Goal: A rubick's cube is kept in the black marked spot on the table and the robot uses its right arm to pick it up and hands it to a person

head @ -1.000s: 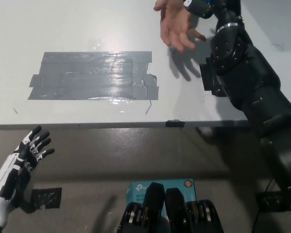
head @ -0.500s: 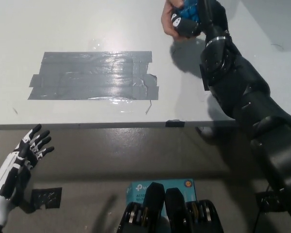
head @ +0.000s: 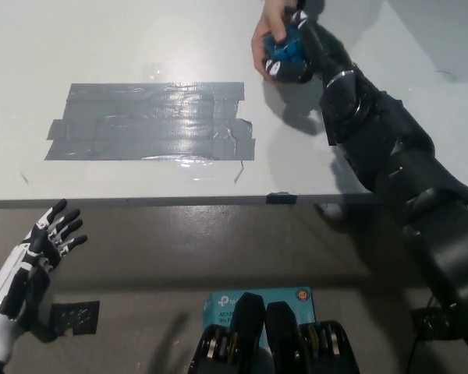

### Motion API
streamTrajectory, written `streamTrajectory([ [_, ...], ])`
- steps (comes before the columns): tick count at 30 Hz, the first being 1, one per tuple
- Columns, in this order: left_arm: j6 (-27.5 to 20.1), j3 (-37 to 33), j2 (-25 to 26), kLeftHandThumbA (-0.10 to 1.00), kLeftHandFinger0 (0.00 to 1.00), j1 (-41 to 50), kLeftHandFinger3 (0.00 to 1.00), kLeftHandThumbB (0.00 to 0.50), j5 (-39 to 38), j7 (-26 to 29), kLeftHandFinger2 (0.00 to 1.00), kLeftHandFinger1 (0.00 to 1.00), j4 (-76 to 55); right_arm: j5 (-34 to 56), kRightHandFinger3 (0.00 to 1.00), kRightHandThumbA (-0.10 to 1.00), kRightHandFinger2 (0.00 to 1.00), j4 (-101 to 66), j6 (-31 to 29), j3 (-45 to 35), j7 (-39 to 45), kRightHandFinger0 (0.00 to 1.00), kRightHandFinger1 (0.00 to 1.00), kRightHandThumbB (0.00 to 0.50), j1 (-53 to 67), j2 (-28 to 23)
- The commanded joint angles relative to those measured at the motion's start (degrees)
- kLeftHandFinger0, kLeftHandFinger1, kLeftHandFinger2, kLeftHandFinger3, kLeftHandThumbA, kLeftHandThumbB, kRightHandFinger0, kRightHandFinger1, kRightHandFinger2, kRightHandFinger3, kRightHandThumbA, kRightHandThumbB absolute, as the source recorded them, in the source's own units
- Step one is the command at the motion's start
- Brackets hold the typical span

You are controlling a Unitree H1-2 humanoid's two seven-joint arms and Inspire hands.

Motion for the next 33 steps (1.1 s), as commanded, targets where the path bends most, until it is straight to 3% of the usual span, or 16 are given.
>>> streamTrajectory([
  [1,-2.56,-0.01,0.78,0.89,0.97,-0.83,1.0,0.176,-0.12,-0.88,1.0,1.0,-0.27,1.17,1.0,0.9,1.0,-2.05,0.95,0.33,7.87,1.0,1.0,0.5,-2.84,-3.1],
  [5,-2.31,-0.04,0.87,0.89,0.97,-0.67,1.0,0.178,0.07,-0.71,1.0,1.0,-0.67,2.11,1.0,1.0,1.0,-7.81,-3.55,-0.88,7.95,1.0,1.0,0.5,-1.1,-6.24],
  [8,-2.03,0.34,1.18,0.89,0.97,-0.75,1.0,0.176,-0.12,-0.57,1.0,1.0,-0.69,2.02,1.0,0.95,1.0,-15.82,-4.66,-1.32,7.98,1.0,1.0,0.476,1.28,-8.47],
  [9,-1.97,0.42,1.34,0.89,0.96,-0.83,1.0,0.169,0.18,-0.39,1.0,1.0,-0.67,2.15,1.0,0.97,1.0,-23.96,-4.88,-1.83,8.71,1.0,1.0,0.448,3.89,-10.45],
  [12,-1.79,0.41,1.37,0.89,0.96,-0.85,1.0,0.172,0.34,-0.27,1.0,1.0,-0.72,2.26,1.0,0.98,1.0,-29.97,-3.96,-2.19,9.78,1.0,1.0,0.448,5.92,-11.68],
  [15,-2.43,0.02,0.94,0.89,0.96,-0.93,1.0,0.171,0.04,-0.81,1.0,1.0,0.39,4.55,1.0,1.0,1.0,-51.92,0.55,-4.53,13.4,1.0,1.0,0.448,13.03,-14.78],
  [19,-2.52,-0.06,0.77,0.89,0.96,-0.8,1.0,0.17,0.1,-0.76,1.0,1.0,0.46,4.53,1.0,1.0,1.0,-54.49,1.56,-4.9,14.02,1.0,1.0,0.448,13.98,-14.92],
  [25,-2.05,0.12,1.5,0.88,0.97,-0.87,1.0,0.193,1.13,-0.19,1.0,1.0,-0.52,12.15,1.0,1.0,1.0,-90.44,5.17,-8.63,16.36,1.0,1.0,0.426,32.98,-16.78],
  [29,-1.86,0.17,1.71,0.88,1.0,-1.07,1.0,0.22,1.01,-0.28,1.0,1.0,-1.13,14.82,1.0,1.0,1.0,-103.75,5.01,-9.34,15.2,1.0,1.0,0.397,45.45,-16.9],
  [33,-2.97,0.1,0.99,0.87,1.0,0.28,1.0,0.205,2.23,0.48,1.0,1.0,-2.05,18.16,1.0,0.99,1.0,-110.67,4.46,-9.14,14.05,1.0,1.0,0.374,55.62,-16.47],
])
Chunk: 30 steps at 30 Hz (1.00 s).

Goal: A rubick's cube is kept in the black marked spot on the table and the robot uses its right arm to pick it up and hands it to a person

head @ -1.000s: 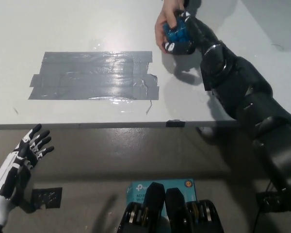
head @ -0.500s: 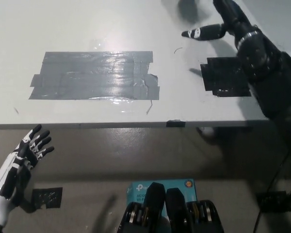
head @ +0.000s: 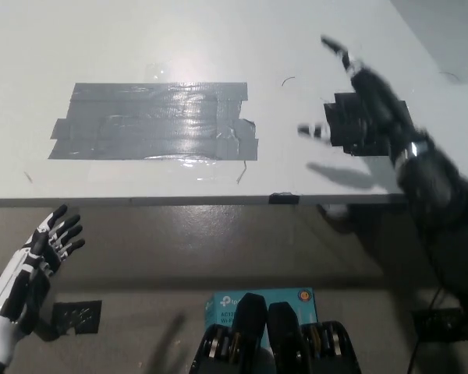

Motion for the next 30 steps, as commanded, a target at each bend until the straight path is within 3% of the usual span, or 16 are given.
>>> streamTrajectory([
  [1,-5.0,0.01,0.39,0.89,1.0,0.38,1.0,0.183,3.96,1.28,1.0,1.0,-3.99,16.66,1.0,1.0,1.0,-54.53,1.37,-6.21,3.18,1.0,1.0,0.36,26.21,-5.25],
  [3,-6.13,-0.49,-0.28,0.91,1.0,0.55,1.0,0.16,5.25,1.69,1.0,1.0,-4.53,16.26,1.0,1.0,1.0,-54.69,-1.11,-5.9,2.29,1.0,1.0,0.348,30.32,-4.77],
  [5,-6.34,-1.12,-0.95,0.93,1.0,0.55,1.0,0.194,6.08,1.92,1.0,1.0,-5.28,16.74,1.0,1.0,1.0,-53.92,-2.78,-5.63,1.85,1.0,1.0,0.359,33.04,-4.36],
  [8,-6.55,-2.08,-2.18,0.94,1.0,0.57,1.0,0.193,7.22,2.32,1.0,1.0,-6.03,17.09,1.0,1.0,1.0,-52.3,-5.41,-5.39,1.39,1.0,1.0,0.348,37.17,-3.92],
  [10,-7.09,-2.72,-2.98,0.95,1.0,0.8,1.0,0.155,7.73,2.37,1.0,1.0,-6.14,17.89,1.0,1.0,1.0,-50.29,-7.21,-5.49,1.06,1.0,1.0,0.337,39.65,-3.47],
  [13,-9.04,-3.78,-4.34,0.99,1.0,2.05,1.0,0.155,8.26,1.98,1.0,1.0,-5.75,19.35,1.0,1.0,1.0,-44.94,-10.5,-5.31,0.91,1.0,1.0,0.321,42.06,-2.07],
  [16,-9.39,-4.64,-5.39,1.0,1.0,3.24,1.0,0.157,8.45,1.8,1.0,1.0,-6.5,19.35,1.0,1.0,1.0,-42.63,-11.3,-4.76,1.34,1.0,1.0,0.317,43.05,-0.76],
  [22,-12.7,-6.83,-9.3,1.0,1.0,5.56,1.0,0.138,11.53,3.17,1.0,1.0,-5.08,18.84,1.0,1.0,1.0,-32.95,-15.96,-3.1,0.76,1.0,1.0,0.253,44.15,4.06],
  [24,-13.52,-7.14,-10.16,1.0,1.0,6.59,1.0,0.126,11.32,3.03,1.0,1.0,-4.98,18.66,1.0,1.0,1.0,-31.48,-16.84,-2.66,0.88,1.0,1.0,0.271,44.8,5.0],
  [30,-16.6,-8.66,-13.61,1.0,1.0,8.38,1.0,0.148,14.15,4.46,1.0,1.0,-4.36,18.03,1.0,1.0,1.0,-31.18,-17.27,-1.34,1.99,1.0,1.0,0.254,45.4,6.96],
])
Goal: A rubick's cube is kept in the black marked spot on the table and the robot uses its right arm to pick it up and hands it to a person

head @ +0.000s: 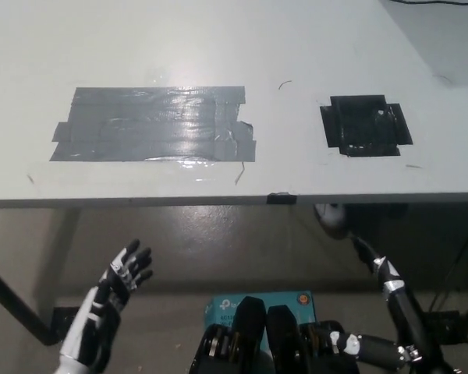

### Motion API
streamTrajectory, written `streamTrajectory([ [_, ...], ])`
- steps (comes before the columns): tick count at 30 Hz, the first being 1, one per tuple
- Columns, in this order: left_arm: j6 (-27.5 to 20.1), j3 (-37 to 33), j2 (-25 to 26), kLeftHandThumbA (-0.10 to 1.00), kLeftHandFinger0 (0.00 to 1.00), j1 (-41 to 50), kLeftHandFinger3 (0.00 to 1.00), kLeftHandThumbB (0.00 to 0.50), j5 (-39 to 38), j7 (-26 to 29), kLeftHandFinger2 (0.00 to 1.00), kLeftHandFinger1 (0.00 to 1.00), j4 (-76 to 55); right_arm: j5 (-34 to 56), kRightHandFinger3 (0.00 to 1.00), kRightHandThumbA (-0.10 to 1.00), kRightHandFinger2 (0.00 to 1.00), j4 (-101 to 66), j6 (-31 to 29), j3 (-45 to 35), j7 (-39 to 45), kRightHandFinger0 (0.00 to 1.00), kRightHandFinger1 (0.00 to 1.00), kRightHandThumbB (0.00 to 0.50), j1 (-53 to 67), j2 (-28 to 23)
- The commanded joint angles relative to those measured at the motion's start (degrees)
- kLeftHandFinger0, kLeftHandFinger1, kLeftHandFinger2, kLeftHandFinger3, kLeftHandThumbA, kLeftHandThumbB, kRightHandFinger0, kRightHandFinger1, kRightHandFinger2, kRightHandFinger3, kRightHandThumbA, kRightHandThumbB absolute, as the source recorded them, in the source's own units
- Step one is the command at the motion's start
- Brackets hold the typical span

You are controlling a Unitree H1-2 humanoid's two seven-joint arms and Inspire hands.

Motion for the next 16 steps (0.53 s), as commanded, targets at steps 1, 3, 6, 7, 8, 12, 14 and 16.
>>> streamTrajectory([
  [1,-6.85,-1.28,-2.15,1.0,1.0,0.91,1.0,0.143,3.98,2.76,1.0,1.0,-0.83,2.32,1.0,1.0,1.0,-0.75,-5.42,0.75,1.35,1.0,1.0,0.254,0.17,1.12],
  [3,-7.48,-1.49,-2.14,1.0,1.0,1.43,1.0,0.133,4.14,2.5,1.0,1.0,-1.19,2.2,1.0,1.0,1.0,-1.05,-5.56,0.72,1.6,1.0,1.0,0.255,0.6,1.07],
  [6,-7.74,-1.12,-2.25,1.0,1.0,1.68,1.0,0.121,4.17,2.86,1.0,1.0,-1.87,3.11,1.0,1.0,1.0,-1.35,-5.5,0.37,2.01,1.0,1.0,0.246,0.83,0.91],
  [7,-7.85,-1.03,-2.28,1.0,1.0,1.7,1.0,0.124,4.23,2.99,1.0,1.0,-1.98,3.38,1.0,1.0,1.0,-1.35,-5.56,0.28,2.17,1.0,1.0,0.239,0.8,0.87],
  [8,-7.92,-0.94,-2.23,1.0,1.0,1.66,1.0,0.123,4.24,3.11,1.0,1.0,-2.06,3.61,1.0,1.0,1.0,-1.22,-5.71,0.21,2.26,1.0,1.0,0.24,0.73,0.86],
  [12,-7.21,-0.44,-1.99,1.0,1.0,1.63,1.0,0.133,3.98,3.39,1.0,1.0,-2.83,3.96,1.0,1.0,1.0,-0.81,-5.66,0.26,2.51,1.0,1.0,0.255,0.74,1.06],
  [14,-7.16,-0.43,-2.05,1.0,1.0,1.67,1.0,0.126,3.9,3.37,1.0,1.0,-3.13,3.87,1.0,1.0,1.0,-0.63,-5.78,0.36,2.54,1.0,1.0,0.255,0.87,1.27],
  [16,-6.96,-0.46,-2.09,1.0,1.0,1.75,1.0,0.12,3.9,3.39,1.0,1.0,-3.42,3.74,1.0,1.0,1.0,-0.5,-5.97,0.46,2.62,1.0,1.0,0.25,1.02,1.41],
])
